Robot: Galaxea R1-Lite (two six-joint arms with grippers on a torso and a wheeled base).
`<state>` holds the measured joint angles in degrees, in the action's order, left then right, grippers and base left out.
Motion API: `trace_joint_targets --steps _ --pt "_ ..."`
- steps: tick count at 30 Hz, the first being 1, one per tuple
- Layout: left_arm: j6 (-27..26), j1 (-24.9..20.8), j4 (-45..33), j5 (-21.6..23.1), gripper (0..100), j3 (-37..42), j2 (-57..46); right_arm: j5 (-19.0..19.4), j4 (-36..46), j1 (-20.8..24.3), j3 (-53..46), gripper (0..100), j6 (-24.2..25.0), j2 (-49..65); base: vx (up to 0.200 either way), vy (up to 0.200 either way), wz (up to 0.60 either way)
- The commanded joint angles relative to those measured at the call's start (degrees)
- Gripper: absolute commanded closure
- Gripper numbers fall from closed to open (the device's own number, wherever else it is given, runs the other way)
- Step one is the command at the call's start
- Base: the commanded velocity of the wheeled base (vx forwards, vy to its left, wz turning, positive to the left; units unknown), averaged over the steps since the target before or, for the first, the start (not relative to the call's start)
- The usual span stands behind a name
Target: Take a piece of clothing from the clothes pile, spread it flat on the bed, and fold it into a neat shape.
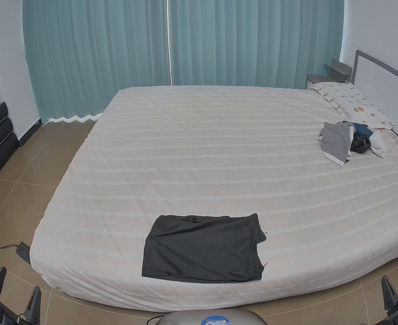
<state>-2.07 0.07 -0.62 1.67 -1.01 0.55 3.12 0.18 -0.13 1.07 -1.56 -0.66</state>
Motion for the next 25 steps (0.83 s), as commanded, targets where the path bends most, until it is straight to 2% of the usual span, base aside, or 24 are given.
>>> trace_joint_targets --steps 1,6,25 --pt "0.14 0.01 -0.26 -0.18 0 0.84 0.24 -0.22 -0.09 0.05 -1.07 0 0.51 0.66 0.0 0.0 0.0" --pt "0.14 0.01 -0.26 -0.18 0 0.84 0.24 -1.36 -0.09 0.05 -1.07 0 1.3 0.66 0.0 0.0 0.0" --pt "1.55 0.01 -0.08 -0.18 0 0.84 0.24 -1.28 -0.09 0.05 -1.07 0 1.56 0.66 0.0 0.0 0.0"
